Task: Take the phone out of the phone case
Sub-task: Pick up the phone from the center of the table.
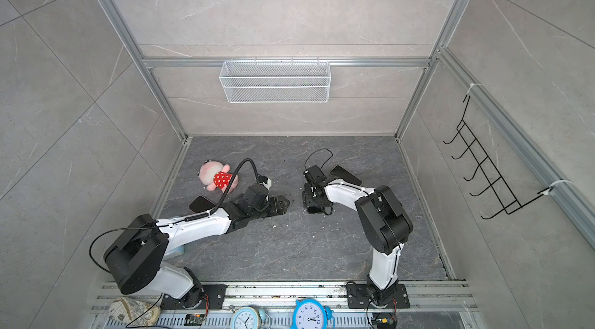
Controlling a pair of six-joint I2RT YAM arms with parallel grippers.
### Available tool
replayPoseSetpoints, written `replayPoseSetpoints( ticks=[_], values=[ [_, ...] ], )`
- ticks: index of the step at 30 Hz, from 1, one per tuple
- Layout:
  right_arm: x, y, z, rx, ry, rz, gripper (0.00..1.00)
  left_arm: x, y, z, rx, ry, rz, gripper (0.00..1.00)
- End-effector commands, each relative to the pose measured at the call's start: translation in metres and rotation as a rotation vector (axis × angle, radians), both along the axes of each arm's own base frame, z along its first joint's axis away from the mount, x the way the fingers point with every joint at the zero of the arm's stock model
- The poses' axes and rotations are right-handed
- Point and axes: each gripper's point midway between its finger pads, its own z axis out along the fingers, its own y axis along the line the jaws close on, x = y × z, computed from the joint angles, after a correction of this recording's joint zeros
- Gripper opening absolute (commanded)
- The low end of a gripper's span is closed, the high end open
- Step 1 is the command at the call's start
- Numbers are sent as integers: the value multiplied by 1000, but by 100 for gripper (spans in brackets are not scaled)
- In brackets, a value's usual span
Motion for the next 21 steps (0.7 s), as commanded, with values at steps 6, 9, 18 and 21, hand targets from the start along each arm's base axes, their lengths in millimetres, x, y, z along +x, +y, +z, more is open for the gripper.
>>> replayPoseSetpoints(
  ticks=[6,9,18,21],
  values=[
    [-13,44,55,247,-120,190,42,9,-23,3,-179,21,15,86],
    [-25,56,64,273,-132,267,41,10,-25,1,-215,30,18,86],
    [-46,71,70,314,-129,358,38,16,-15,-1,-285,41,66,80],
    [-50,72,70,314,-129,374,38,18,-12,2,-325,40,67,79]
  ],
)
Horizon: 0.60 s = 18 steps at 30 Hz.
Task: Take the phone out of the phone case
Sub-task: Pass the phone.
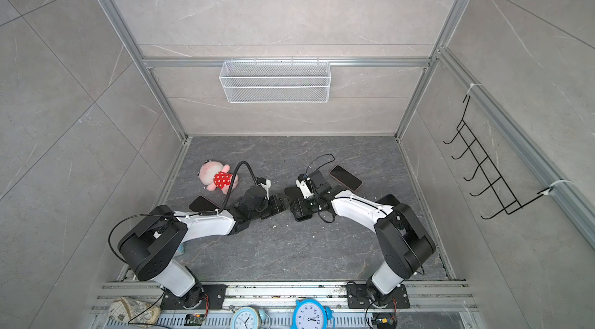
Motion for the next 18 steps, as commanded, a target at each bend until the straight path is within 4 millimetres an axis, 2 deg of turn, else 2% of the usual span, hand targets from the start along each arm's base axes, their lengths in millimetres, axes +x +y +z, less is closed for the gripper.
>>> replayPoseSetpoints(
  ticks=[1,9,14,18],
  values=[
    [0,11,22,58,-67,51,38,7,-5,20,-108,-34,-2,79],
    [-9,16,23,69,-67,86,37,8,-11,23,-181,-32,-28,66],
    [-13,16,21,62,-65,96,35,8,-17,22,-224,-26,-50,52],
    [-13,17,22,61,-65,96,34,7,-20,21,-237,-21,-61,38]
  ],
)
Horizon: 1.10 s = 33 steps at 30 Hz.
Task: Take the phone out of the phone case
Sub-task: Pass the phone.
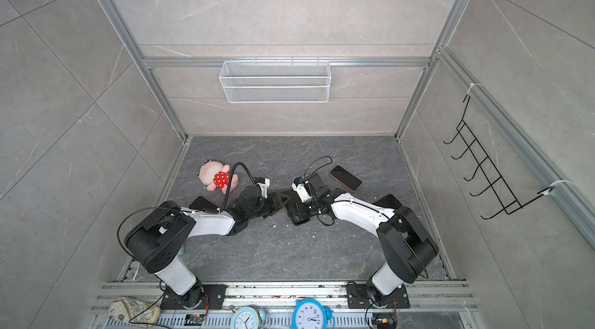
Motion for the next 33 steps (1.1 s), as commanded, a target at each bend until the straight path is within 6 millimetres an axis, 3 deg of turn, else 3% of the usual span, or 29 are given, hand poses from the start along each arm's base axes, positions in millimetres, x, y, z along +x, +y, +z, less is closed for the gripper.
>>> replayPoseSetpoints(
  ticks=[1,11,13,16,19,23,25,28,33],
  values=[
    [0,7,16,43,-51,31,33,1,-6,13,-60,-35,-23,34],
    [2,7,20,41,-61,31,33,-3,-5,15,-79,-48,-30,0],
    [2,7,21,41,-61,23,35,-3,-3,18,-85,-55,-23,0],
    [2,8,27,65,-59,8,48,-3,2,27,-95,-73,-1,0],
    [0,10,45,132,-67,-27,63,-1,10,42,-107,-111,42,0],
    [-7,10,92,311,-99,-114,84,4,29,79,-146,-207,145,0],
    [-9,4,114,401,-123,-190,89,6,38,102,-177,-262,191,0],
    [-15,-3,141,549,-124,-272,89,5,50,140,-251,-344,245,0],
    [-36,4,176,814,-90,-253,85,-4,71,202,-405,-471,312,0]
  ],
)
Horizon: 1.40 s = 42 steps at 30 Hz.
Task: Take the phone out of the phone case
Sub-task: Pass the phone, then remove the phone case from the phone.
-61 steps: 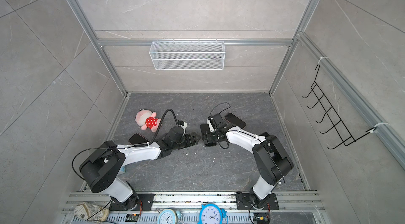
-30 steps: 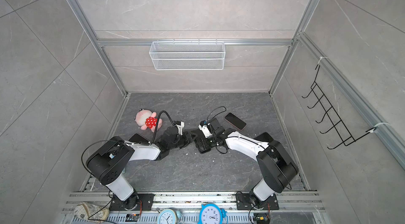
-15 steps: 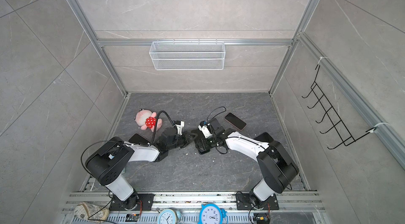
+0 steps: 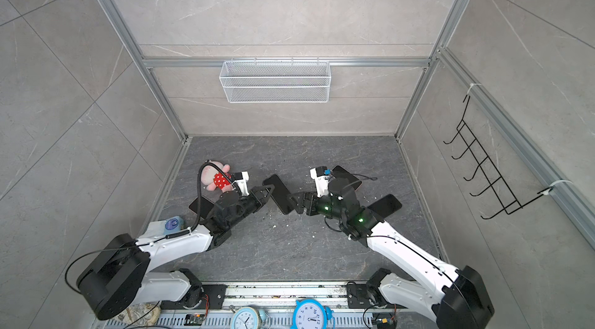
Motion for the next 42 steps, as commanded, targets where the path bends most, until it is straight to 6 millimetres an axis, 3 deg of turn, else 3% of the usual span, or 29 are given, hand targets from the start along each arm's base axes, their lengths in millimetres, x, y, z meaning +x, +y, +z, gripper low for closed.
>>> replayPoseSetpoints(
  ticks=[1,5,9,21,42],
  values=[
    [-11,13,21,217,51,34,84,-3,19,85,-214,-210,72,0],
    [-29,26,38,291,11,104,81,-16,26,123,-325,-312,54,0],
    [-40,34,49,323,-30,149,79,-23,28,141,-423,-360,29,0],
    [-44,49,57,335,-68,201,57,-33,34,149,-539,-350,23,0],
    [-38,55,64,331,-90,194,34,-38,33,146,-573,-328,11,0]
  ],
)
